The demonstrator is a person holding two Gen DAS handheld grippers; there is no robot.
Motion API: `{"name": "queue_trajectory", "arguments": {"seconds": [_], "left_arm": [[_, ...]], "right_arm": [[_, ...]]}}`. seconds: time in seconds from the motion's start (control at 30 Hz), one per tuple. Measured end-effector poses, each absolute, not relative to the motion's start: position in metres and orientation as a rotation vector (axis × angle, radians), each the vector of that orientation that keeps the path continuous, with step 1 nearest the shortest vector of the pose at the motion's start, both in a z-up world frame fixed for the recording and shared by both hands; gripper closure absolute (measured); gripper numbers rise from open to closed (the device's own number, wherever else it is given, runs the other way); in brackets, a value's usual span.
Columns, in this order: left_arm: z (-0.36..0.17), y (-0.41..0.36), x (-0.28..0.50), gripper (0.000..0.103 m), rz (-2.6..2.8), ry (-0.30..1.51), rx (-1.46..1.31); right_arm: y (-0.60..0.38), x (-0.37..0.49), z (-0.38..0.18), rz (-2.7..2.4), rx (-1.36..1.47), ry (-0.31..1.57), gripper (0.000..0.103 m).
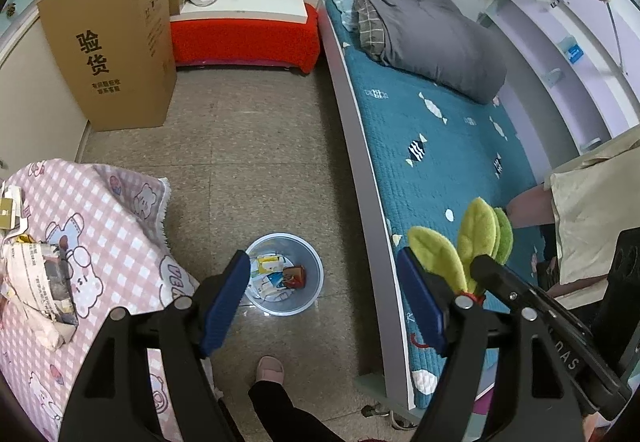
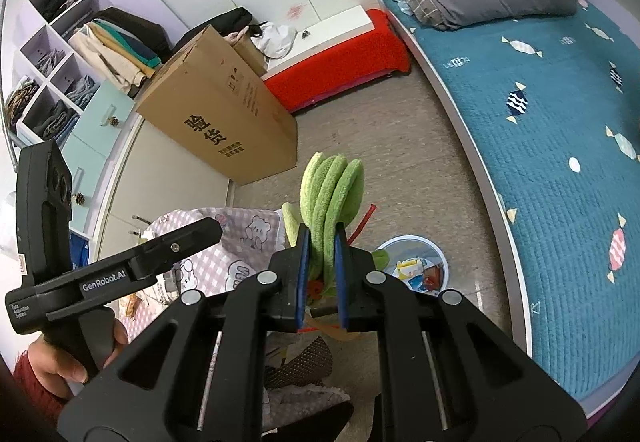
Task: Collect trash
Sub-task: 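Carry items over blue bucket, left tool drops red packet while right drops green toy, then move both open tools back over the table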
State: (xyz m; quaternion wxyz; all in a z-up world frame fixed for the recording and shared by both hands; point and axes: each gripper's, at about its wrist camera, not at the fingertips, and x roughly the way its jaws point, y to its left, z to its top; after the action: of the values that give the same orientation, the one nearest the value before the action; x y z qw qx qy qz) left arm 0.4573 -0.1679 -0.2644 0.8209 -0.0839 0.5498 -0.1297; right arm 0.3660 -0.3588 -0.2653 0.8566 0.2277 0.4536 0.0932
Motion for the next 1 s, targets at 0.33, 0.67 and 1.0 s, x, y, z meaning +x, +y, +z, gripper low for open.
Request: {"name": "queue_trajectory", "arguments": {"seconds": [0.33,0.67,1.0], "left_arm": [[-0.255,-0.144,0.452,0.028,-0.223,1.143,-0.189],[-0.242,-0.102,0.432,0.028,-0.15,1.109,-0.22],[-0.22,-0.014,0.393,0.025,-0.033,1.028,-0.33]], "right_arm": [[-0.348,0.378,-0.263,0.179,0.462,0.922,0.036],[-0.318,0.382,-0.259,0.237,0.439,0.94,0.036],[-0.22,0.373,-0.235,0.405,0.31,0.949,0.036]]}}
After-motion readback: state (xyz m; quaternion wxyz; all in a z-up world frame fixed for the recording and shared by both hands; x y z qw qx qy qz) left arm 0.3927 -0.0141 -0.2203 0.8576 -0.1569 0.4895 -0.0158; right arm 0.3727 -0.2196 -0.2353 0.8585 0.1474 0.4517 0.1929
